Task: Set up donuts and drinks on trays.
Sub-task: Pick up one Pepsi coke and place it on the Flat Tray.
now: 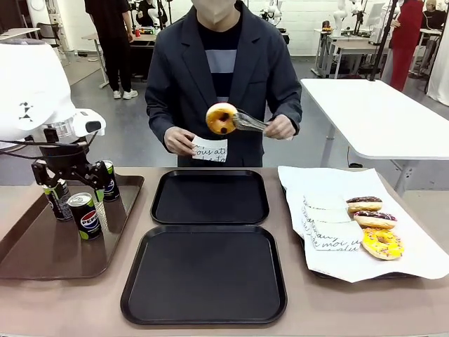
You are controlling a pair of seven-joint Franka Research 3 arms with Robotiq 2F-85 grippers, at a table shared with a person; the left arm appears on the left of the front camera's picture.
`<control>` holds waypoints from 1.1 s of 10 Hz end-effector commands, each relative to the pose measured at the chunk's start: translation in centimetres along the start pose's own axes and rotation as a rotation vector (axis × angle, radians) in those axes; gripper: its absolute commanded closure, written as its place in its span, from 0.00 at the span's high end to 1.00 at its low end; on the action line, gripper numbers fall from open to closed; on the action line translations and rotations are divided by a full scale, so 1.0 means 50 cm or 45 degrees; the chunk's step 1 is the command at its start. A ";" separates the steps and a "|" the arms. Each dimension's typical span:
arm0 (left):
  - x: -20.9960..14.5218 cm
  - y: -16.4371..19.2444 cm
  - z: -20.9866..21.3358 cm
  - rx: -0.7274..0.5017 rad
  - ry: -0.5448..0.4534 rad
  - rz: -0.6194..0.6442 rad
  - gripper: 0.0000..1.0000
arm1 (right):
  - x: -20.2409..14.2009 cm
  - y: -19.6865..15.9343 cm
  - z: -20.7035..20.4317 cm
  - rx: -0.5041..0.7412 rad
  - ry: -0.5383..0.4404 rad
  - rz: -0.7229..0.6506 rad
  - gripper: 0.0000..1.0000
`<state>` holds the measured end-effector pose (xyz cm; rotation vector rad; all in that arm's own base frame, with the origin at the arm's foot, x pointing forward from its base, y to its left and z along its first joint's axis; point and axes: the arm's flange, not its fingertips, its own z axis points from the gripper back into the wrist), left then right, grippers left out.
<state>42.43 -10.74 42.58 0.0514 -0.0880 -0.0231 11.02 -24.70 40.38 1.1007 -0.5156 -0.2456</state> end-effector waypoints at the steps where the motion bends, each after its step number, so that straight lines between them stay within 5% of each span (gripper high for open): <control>1: 0.025 0.003 -0.014 -0.006 0.015 0.078 1.00 | -0.016 -0.002 0.013 0.020 -0.017 0.019 1.00; 11: 0.033 0.027 -0.084 -0.084 0.091 0.141 1.00 | -0.016 -0.002 0.013 0.020 -0.017 0.019 1.00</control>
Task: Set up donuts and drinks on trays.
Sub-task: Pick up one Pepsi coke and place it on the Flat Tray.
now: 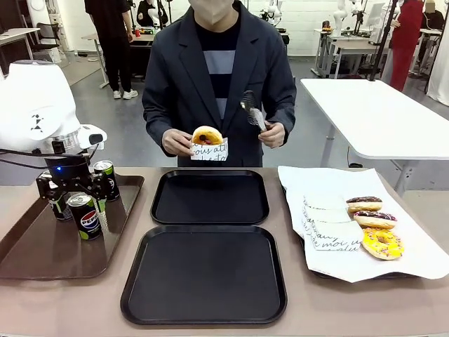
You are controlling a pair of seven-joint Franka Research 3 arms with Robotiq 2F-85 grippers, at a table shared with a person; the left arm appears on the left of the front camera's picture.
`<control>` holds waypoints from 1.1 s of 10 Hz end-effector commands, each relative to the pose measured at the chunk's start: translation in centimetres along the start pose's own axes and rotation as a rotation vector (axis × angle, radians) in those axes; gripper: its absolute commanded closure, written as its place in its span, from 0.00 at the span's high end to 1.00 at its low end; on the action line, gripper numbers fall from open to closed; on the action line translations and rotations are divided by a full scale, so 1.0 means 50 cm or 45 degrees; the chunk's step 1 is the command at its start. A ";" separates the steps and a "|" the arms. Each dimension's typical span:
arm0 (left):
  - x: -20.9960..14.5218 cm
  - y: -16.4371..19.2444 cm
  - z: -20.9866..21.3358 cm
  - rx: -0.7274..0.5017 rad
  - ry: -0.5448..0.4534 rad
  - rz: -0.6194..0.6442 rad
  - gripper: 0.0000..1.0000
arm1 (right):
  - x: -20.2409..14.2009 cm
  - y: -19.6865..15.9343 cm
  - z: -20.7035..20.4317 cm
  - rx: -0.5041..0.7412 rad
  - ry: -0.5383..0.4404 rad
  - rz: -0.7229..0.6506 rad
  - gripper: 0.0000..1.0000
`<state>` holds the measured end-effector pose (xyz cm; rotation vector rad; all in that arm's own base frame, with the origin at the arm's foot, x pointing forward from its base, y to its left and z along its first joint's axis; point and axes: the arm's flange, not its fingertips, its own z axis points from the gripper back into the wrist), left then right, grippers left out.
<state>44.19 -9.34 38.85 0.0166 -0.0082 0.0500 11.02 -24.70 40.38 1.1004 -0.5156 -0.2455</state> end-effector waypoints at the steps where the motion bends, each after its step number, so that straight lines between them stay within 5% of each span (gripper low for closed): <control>1: 0.005 0.006 -0.010 -0.055 -0.010 0.057 1.00 | -0.016 -0.002 0.013 0.020 -0.017 0.018 1.00; 4: 0.001 0.011 -0.017 -0.064 -0.023 0.049 1.00 | -0.016 -0.002 0.013 0.020 -0.017 0.018 1.00; 7: 0.000 0.013 -0.021 -0.064 -0.060 0.022 0.72 | -0.016 -0.002 0.013 0.020 -0.017 0.018 1.00; 8: 0.000 0.012 -0.020 -0.064 -0.064 0.017 0.78 | -0.016 -0.002 0.013 0.020 -0.017 0.018 1.00; 9: 0.000 0.012 -0.020 -0.065 -0.068 0.011 0.54 | -0.016 -0.002 0.013 0.020 -0.017 0.018 1.00; 10: -0.001 0.012 -0.020 -0.064 -0.069 0.001 0.60 | -0.016 -0.002 0.013 0.020 -0.017 0.018 1.00; 11: -0.002 0.013 -0.019 -0.061 -0.074 -0.007 0.36 | -0.016 -0.002 0.013 0.020 -0.017 0.018 1.00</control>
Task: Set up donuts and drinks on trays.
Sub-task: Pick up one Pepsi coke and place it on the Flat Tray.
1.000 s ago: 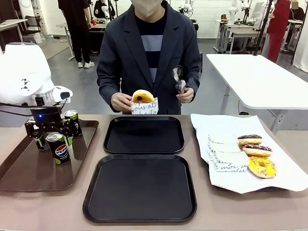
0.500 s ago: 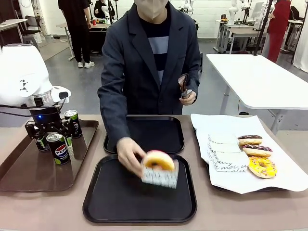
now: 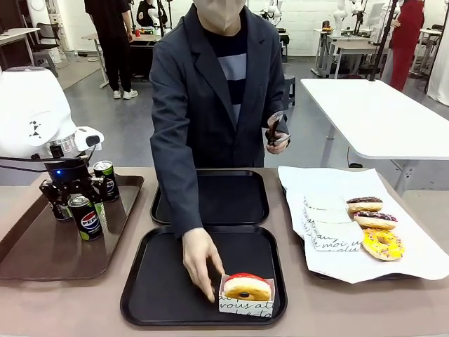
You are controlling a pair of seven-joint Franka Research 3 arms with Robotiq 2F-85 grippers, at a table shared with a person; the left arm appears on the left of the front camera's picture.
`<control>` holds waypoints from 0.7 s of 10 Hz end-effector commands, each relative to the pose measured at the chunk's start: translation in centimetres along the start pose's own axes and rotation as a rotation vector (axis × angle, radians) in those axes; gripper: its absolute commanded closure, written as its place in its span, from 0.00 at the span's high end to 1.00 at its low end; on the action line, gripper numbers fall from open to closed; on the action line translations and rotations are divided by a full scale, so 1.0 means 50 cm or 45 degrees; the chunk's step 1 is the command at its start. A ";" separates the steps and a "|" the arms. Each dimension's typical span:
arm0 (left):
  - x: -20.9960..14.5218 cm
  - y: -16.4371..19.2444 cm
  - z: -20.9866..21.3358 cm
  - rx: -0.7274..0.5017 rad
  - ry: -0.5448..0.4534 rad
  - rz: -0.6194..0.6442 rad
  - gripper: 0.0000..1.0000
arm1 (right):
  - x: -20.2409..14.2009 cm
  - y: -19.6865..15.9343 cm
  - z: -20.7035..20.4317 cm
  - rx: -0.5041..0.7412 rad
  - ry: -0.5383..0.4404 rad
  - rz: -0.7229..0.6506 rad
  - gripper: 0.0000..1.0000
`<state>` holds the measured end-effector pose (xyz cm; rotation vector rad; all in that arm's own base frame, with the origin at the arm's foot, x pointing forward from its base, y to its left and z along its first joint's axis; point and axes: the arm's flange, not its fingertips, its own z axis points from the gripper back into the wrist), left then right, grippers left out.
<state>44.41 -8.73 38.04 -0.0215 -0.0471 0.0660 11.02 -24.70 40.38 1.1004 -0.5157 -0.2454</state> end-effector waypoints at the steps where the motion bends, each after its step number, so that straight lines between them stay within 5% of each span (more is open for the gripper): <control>1: -0.009 0.002 0.002 -0.011 -0.028 -0.035 0.42 | -0.016 -0.002 0.013 0.020 -0.017 0.018 1.00; 2: -0.009 0.002 0.009 -0.010 -0.024 -0.037 0.19 | -0.016 -0.002 0.013 0.020 -0.017 0.018 1.00; 3: -0.011 0.002 0.024 -0.004 -0.023 -0.039 0.24 | -0.016 -0.002 0.013 0.020 -0.017 0.018 1.00; 4: -0.012 0.000 0.047 0.009 -0.018 -0.048 0.01 | -0.016 -0.002 0.013 0.020 -0.017 0.018 1.00; 5: -0.017 -0.004 0.077 0.020 -0.017 -0.073 0.06 | -0.016 -0.002 0.013 0.020 -0.017 0.018 1.00; 7: -0.037 -0.009 0.180 0.049 -0.034 -0.062 0.00 | -0.016 -0.002 0.013 0.020 -0.017 0.018 1.00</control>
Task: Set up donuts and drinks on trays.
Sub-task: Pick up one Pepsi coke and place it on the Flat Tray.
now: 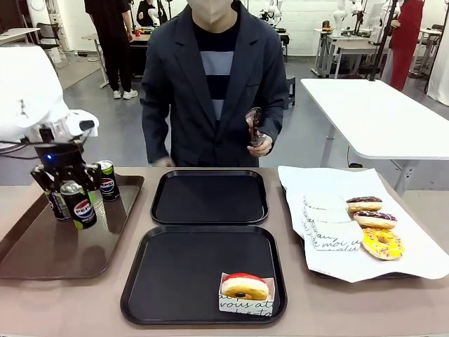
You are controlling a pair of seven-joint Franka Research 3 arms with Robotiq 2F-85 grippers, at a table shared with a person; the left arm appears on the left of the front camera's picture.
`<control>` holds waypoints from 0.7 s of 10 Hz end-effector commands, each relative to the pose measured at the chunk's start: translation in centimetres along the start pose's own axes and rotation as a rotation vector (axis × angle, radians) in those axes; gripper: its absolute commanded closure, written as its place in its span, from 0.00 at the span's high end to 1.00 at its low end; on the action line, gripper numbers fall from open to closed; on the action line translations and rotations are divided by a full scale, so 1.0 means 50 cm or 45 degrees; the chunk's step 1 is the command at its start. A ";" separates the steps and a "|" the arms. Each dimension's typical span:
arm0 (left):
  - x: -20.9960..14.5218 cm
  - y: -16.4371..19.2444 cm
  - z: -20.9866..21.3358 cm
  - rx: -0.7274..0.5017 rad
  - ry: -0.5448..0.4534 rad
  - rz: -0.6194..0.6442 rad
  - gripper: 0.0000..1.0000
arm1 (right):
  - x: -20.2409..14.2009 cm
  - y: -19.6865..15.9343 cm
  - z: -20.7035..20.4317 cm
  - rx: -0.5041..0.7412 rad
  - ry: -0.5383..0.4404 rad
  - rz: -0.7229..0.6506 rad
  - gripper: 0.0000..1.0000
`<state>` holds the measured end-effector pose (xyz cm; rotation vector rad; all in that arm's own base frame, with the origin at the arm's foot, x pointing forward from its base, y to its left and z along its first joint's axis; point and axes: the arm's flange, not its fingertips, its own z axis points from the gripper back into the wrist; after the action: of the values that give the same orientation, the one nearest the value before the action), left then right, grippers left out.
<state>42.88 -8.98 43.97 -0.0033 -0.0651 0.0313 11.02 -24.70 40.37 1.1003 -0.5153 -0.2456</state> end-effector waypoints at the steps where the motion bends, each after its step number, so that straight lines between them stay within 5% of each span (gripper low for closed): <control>1: -0.022 0.000 0.101 0.030 -0.025 -0.022 0.00 | -0.016 -0.002 0.014 0.020 -0.017 0.019 1.00; 7: -0.039 0.004 0.143 0.012 -0.044 -0.002 0.00 | -0.016 -0.002 0.014 0.020 -0.017 0.019 1.00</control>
<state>40.24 -8.66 51.08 0.0097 -0.0935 0.0330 11.02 -24.70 40.37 1.0999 -0.5150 -0.2459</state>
